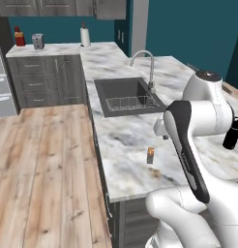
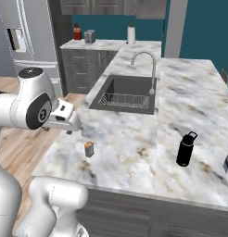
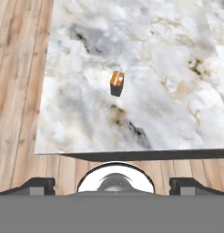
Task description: Move the drinks to the dining counter.
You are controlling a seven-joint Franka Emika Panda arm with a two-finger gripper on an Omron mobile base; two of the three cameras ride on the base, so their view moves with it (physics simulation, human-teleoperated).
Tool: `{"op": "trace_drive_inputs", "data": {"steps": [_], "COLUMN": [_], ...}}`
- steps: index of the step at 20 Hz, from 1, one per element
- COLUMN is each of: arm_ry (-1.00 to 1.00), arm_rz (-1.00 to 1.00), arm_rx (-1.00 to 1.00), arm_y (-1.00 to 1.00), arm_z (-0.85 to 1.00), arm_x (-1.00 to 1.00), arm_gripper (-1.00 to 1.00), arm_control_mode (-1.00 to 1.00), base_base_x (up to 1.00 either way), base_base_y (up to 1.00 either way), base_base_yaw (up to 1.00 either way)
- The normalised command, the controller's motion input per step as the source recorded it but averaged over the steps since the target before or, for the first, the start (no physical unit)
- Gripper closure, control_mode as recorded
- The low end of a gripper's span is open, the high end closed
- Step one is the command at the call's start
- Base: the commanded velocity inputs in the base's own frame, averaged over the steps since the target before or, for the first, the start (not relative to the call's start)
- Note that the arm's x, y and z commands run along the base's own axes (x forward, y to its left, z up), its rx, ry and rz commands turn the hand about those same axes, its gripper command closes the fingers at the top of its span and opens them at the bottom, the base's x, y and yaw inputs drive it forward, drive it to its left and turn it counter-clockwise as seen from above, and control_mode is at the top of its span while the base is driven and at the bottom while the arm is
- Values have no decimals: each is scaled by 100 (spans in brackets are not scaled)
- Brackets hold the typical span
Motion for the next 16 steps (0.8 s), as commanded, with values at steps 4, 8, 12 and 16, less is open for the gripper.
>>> {"op": "trace_drive_inputs", "data": {"steps": [4, 8, 12, 16], "arm_ry": [0, 0, 0, 0], "arm_rz": [0, 0, 0, 0], "arm_rx": [0, 0, 0, 0], "arm_y": [0, 0, 0, -3], "arm_z": [0, -6, -29, -35], "arm_x": [0, 11, 52, 48], "arm_gripper": [-100, -100, -100, -100], "arm_control_mode": [100, -100, -100, -100], "base_base_x": [38, 28, 0, 0], "base_base_y": [0, 0, 0, 0], "base_base_yaw": [0, 0, 0, 0]}}
